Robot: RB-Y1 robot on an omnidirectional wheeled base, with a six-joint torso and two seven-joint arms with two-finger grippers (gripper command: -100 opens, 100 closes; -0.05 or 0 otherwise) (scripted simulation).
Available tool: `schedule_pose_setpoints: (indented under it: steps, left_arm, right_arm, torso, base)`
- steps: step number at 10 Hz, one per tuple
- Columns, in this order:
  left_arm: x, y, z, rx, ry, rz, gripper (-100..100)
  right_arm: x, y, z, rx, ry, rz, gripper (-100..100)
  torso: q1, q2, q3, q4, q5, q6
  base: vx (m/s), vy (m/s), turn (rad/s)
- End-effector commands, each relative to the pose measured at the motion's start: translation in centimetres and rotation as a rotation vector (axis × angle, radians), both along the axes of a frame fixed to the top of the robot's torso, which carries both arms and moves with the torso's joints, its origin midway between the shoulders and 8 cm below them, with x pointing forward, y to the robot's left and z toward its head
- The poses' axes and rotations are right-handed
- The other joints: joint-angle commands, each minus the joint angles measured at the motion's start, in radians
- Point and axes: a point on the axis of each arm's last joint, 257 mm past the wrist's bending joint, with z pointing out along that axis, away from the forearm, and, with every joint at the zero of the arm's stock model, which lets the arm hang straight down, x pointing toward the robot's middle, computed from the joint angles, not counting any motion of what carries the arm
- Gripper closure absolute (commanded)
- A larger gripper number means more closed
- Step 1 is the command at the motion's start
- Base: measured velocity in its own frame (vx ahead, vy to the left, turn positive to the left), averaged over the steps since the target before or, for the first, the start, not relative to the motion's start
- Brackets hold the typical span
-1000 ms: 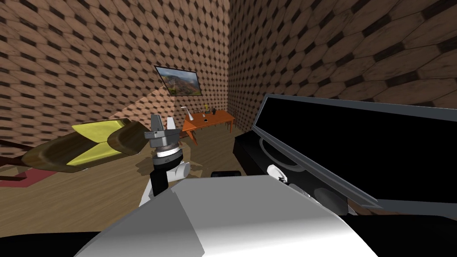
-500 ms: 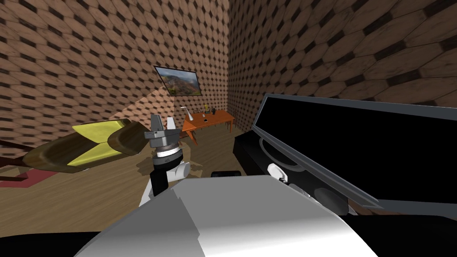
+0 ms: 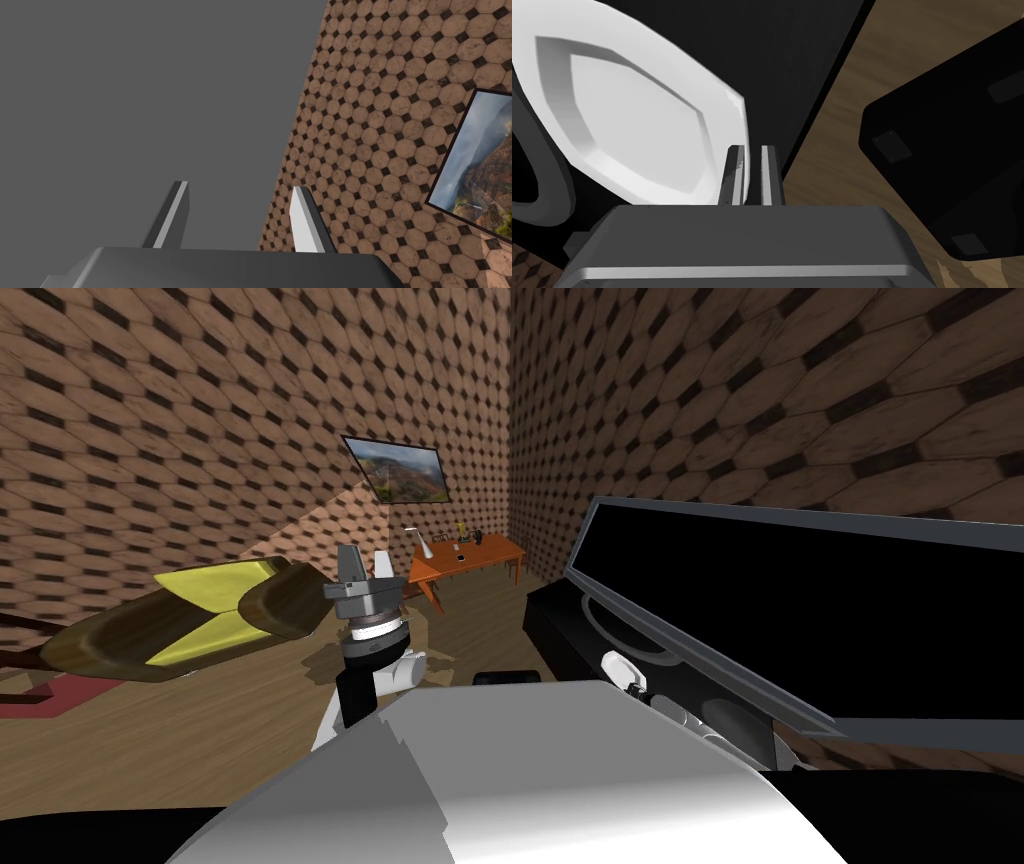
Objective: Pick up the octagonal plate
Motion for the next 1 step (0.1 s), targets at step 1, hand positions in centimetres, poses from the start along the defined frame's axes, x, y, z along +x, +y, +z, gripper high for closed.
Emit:
schedule_pose_setpoints:
  steps: [1]
  left_arm:
    - [0.0, 0.0, 0.0, 0.0, 0.0, 0.0, 0]
  right_arm:
    - [0.0, 0.0, 0.0, 0.0, 0.0, 0.0, 0]
  torso:
    - [0.0, 0.0, 0.0, 0.0, 0.0, 0.0]
  base:
    - [-0.005, 0.008, -0.003]
